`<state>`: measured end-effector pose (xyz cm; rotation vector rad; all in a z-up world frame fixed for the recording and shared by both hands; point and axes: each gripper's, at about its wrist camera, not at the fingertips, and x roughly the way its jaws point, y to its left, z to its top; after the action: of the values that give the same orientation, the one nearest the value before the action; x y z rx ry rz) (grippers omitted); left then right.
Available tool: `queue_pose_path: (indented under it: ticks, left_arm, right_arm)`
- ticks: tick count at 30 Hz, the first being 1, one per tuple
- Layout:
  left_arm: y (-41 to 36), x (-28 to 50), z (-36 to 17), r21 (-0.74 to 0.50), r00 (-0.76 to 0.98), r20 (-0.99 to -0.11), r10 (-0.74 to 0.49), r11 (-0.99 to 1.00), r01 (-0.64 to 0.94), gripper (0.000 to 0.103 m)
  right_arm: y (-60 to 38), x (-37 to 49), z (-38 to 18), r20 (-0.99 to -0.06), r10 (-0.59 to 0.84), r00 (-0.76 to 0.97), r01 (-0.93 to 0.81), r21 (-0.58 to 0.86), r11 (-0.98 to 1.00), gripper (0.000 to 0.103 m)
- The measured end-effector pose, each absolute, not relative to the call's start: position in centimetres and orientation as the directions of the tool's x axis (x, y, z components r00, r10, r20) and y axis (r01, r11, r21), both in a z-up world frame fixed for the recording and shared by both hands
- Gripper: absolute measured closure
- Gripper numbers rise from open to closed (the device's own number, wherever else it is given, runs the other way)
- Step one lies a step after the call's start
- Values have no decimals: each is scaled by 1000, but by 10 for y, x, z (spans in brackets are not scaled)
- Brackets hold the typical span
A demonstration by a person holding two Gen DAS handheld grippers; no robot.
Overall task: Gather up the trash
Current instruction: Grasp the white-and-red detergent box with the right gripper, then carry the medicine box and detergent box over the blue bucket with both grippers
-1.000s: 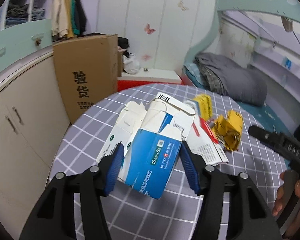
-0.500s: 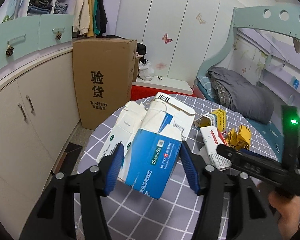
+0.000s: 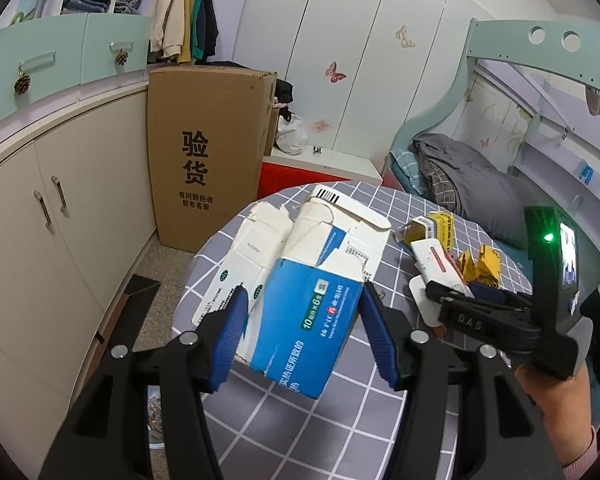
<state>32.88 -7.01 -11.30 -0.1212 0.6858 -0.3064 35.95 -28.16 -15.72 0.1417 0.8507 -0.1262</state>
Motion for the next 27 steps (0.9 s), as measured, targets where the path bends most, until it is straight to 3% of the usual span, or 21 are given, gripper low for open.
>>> queue_pose_path:
  ticks: [14,20,27]
  left_arm:
    - [-21,318,-105,-274,751,-577,-322,942,194,47]
    - [22,312,-103,-301,769,-568,-293,944,137,47]
    - [88,304,-112,-307,781,-593,-197,952,7,47]
  right_arm:
    - [-247,325,-100,-662,11,750,97,126,987,36]
    - [-195,320,-73,-620,185,763,-59,219,974,35]
    - [-101,335,-86,-639,382,668,-261,279,924,35]
